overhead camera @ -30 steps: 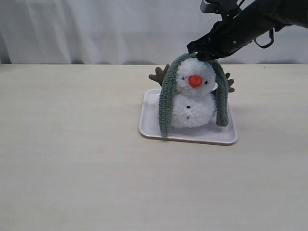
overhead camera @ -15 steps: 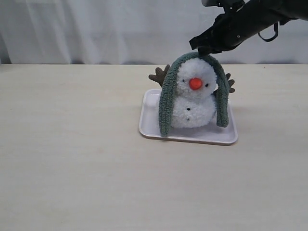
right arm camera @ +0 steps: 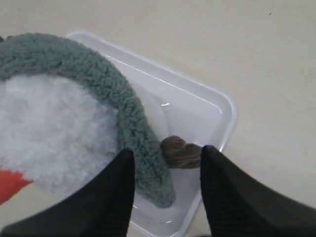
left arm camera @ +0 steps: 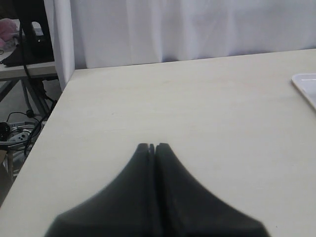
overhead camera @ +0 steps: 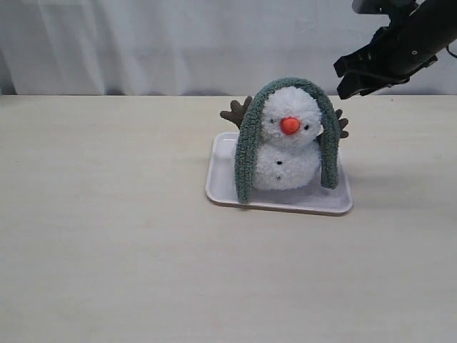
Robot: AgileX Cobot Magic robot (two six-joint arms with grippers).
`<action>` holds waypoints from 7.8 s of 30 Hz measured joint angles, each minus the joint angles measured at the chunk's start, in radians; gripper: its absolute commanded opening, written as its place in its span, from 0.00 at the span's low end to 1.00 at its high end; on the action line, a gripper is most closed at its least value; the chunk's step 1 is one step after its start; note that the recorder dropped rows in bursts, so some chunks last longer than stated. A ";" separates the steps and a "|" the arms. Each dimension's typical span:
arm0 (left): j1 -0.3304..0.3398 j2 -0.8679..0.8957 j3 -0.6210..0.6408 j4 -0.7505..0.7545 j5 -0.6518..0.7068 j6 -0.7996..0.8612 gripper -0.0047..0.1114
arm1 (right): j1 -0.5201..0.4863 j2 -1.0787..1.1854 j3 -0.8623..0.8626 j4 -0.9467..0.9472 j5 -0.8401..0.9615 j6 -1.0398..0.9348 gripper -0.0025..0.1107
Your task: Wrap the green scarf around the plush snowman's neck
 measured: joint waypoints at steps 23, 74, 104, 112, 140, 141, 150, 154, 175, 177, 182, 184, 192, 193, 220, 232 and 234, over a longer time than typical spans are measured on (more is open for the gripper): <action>0.000 0.000 0.000 0.000 0.000 0.000 0.04 | -0.002 0.111 0.007 0.319 -0.143 -0.350 0.13; 0.000 0.000 0.000 0.000 0.000 0.000 0.04 | 0.148 -0.158 0.009 0.101 0.039 -0.068 0.40; 0.000 0.000 0.000 0.000 0.000 0.000 0.04 | 0.488 0.291 -0.492 -0.621 0.247 0.530 0.06; 0.000 0.000 0.000 0.000 0.000 0.000 0.04 | 0.455 0.339 -0.506 -0.630 0.251 0.531 0.06; 0.000 0.000 0.000 0.000 0.000 0.000 0.04 | 0.453 0.361 -0.510 -0.492 0.248 0.344 0.07; 0.000 0.000 0.000 0.000 0.000 0.000 0.04 | 0.453 0.346 -0.510 -0.492 0.248 0.344 0.10; 0.000 0.000 0.000 0.000 0.000 0.000 0.04 | 0.453 0.189 -0.505 -0.447 0.250 0.340 0.38; 0.000 0.000 0.000 0.000 0.000 0.000 0.04 | 0.433 0.107 -0.458 -0.432 0.250 0.340 0.43; 0.000 0.000 0.000 0.000 0.000 0.000 0.04 | 0.114 -0.117 0.333 -0.102 -0.131 0.025 0.43; 0.000 0.000 0.000 0.000 0.000 0.000 0.04 | 0.114 -0.115 0.381 -0.091 -0.235 0.002 0.43; 0.000 0.000 0.000 0.000 0.000 0.000 0.04 | 0.114 -0.076 0.423 -0.087 -0.336 -0.016 0.43; 0.000 0.000 0.000 0.000 0.000 0.000 0.04 | 0.114 -0.046 0.426 -0.085 -0.344 -0.020 0.43; 0.000 0.000 0.000 0.000 0.000 0.000 0.04 | 0.114 0.023 0.426 -0.085 -0.394 -0.022 0.10; 0.000 0.000 0.000 0.000 0.000 0.000 0.04 | 0.114 0.023 0.426 -0.085 -0.399 -0.025 0.06; 0.000 0.000 0.000 0.000 0.000 0.000 0.04 | 0.114 -0.066 0.472 -0.003 -0.138 0.005 0.06; 0.000 0.000 0.000 0.000 0.000 0.000 0.04 | 0.114 -0.120 0.393 -0.009 0.055 0.005 0.40; 0.000 0.000 0.000 0.000 0.000 0.000 0.04 | 0.114 -0.158 0.374 -0.027 0.058 0.009 0.25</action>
